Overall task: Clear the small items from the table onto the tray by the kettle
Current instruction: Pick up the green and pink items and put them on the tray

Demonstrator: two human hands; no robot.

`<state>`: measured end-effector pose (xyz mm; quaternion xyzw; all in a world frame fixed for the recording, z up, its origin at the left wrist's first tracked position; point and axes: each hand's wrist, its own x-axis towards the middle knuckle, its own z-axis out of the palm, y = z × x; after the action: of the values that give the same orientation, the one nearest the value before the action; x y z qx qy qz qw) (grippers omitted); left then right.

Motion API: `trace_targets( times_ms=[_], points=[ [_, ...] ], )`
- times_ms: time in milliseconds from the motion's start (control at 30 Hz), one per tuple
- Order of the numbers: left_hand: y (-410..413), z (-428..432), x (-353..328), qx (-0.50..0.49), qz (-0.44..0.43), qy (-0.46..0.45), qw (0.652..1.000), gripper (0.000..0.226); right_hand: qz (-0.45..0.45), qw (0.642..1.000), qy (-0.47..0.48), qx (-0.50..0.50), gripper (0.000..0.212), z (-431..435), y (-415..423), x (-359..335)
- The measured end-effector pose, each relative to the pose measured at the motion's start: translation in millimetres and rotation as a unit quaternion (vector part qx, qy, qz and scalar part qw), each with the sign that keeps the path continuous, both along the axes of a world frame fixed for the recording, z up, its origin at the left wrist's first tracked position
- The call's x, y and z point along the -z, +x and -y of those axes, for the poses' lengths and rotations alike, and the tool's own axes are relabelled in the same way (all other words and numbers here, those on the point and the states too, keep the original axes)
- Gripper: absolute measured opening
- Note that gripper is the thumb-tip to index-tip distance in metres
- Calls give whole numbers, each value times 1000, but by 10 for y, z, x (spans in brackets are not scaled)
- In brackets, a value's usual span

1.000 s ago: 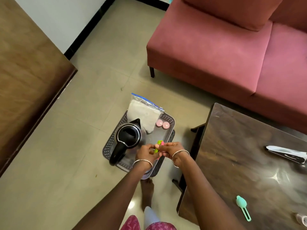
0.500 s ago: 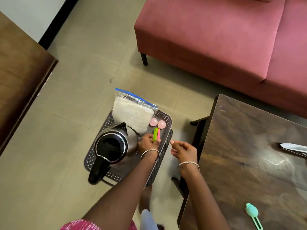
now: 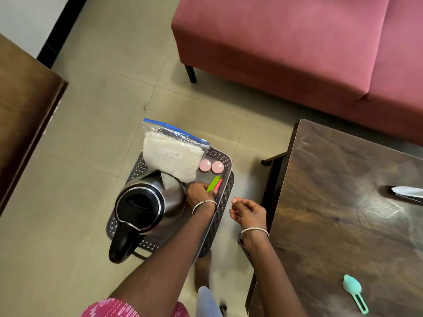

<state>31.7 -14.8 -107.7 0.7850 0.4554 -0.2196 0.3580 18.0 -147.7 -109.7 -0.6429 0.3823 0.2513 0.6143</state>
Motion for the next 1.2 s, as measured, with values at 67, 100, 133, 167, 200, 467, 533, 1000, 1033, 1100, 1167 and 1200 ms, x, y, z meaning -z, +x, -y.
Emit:
trace_targets(
  times_ms=[67,100,133,167,200,467,533,1000,1033,1100,1167,1200],
  points=[
    [5,6,-9,2,-9,-1,1000,25,-1,1000,3,1,6,-1,9,4],
    [6,9,-8,-1,-10,-5,1000,25,-2,1000,1,0,6,8,6,7],
    [9,12,-8,-7,-10,-9,1000,25,-3,1000,-2,-3,6,25,-1,10],
    [14,13,-15,-18,-10,-13,1000,24,-4,1000,-4,-5,6,46,-10,12],
    [16,12,-27,-33,-10,-16,999,24,-5,1000,-4,-6,6,69,-20,14],
    [-39,19,-15,-94,6,-13,996,30,-24,1000,-9,2,8,181,-143,41],
    [-72,39,7,-87,17,-9,996,28,-27,1000,-8,1,10,181,-166,43],
    [-94,84,3,-57,68,10,996,29,-35,999,-15,-8,8,222,-240,96],
    [-99,79,2,-39,62,21,997,29,-36,999,-19,-9,7,228,-245,101],
    [-121,72,3,-11,55,44,997,27,-36,999,-23,-13,7,232,-252,111],
    [-147,66,16,1,53,55,997,27,-35,999,-19,-13,7,224,-259,114],
    [-151,66,25,6,53,59,997,27,-34,999,-18,-13,7,218,-260,117]
  ],
)
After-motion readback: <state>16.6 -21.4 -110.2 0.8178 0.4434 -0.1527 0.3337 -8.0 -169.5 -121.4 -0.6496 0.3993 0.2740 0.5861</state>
